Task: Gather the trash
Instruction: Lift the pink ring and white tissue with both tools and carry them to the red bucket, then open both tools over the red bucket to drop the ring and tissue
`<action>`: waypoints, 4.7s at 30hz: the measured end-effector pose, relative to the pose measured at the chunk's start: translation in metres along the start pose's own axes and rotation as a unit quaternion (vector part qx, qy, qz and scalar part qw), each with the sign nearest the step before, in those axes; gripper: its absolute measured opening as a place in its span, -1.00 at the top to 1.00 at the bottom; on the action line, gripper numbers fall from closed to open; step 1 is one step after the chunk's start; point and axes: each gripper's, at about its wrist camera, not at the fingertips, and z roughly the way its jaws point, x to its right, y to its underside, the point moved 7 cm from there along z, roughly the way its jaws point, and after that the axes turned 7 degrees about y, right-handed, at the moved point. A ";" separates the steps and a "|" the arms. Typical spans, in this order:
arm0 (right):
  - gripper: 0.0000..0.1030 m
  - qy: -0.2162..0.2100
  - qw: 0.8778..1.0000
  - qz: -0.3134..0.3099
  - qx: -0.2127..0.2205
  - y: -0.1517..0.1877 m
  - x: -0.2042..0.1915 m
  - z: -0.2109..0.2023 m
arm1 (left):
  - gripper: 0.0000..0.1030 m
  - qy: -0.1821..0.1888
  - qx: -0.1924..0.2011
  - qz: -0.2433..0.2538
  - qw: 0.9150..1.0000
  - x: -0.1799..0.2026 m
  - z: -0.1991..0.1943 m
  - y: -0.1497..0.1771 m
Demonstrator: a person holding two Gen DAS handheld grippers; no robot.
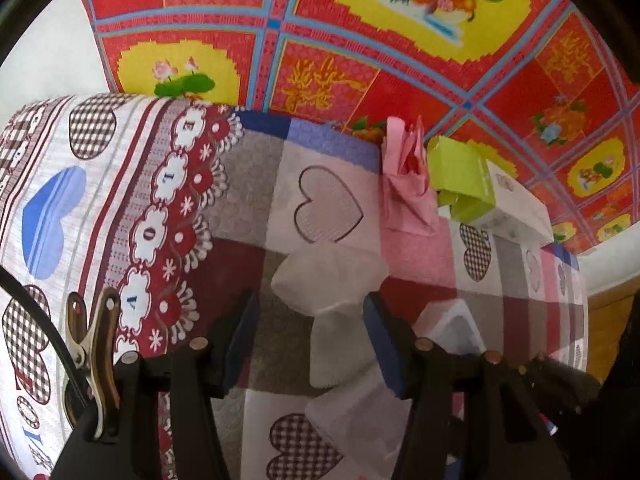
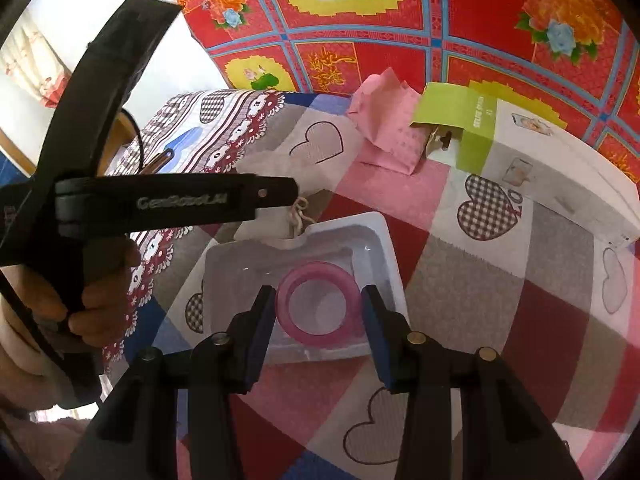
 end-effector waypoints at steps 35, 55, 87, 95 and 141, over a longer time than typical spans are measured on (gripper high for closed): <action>0.14 -0.004 0.996 0.062 0.070 0.018 0.001 -0.063 | 0.78 -0.008 0.052 0.035 0.998 -0.009 -0.096 0.008; 0.14 0.015 0.989 0.106 0.099 0.101 0.077 -0.135 | 0.78 -0.008 0.049 0.073 0.996 0.075 -0.107 0.064; 0.14 0.143 0.925 0.291 0.198 0.199 0.090 -0.255 | 0.78 0.071 0.012 0.225 0.972 0.265 -0.105 0.142; 0.14 0.166 0.893 0.357 0.219 0.218 0.071 -0.263 | 0.78 0.106 -0.014 0.282 0.953 0.286 -0.098 0.156; 0.14 0.317 0.700 0.611 0.187 0.482 0.017 -0.296 | 0.77 0.261 -0.158 0.518 0.799 0.462 -0.072 0.378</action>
